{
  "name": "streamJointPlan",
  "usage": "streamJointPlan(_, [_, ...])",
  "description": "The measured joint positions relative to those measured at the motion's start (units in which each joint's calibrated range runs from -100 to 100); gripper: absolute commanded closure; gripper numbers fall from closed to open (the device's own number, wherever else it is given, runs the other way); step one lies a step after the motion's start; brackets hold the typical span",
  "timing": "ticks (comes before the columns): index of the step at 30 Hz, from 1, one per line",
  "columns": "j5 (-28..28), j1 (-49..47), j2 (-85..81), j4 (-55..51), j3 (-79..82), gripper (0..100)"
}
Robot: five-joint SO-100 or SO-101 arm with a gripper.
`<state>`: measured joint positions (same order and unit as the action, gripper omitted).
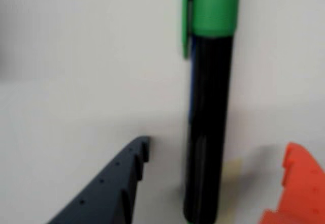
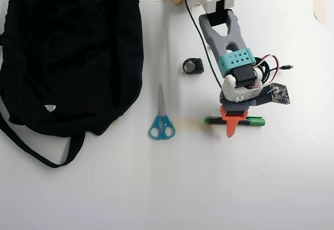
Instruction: Put the green marker into the black bag
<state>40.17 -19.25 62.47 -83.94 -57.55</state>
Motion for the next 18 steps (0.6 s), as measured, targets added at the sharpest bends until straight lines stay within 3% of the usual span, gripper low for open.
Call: streamJointPlan(18, [0.6,-0.8,0.0,-2.9,-0.1,66])
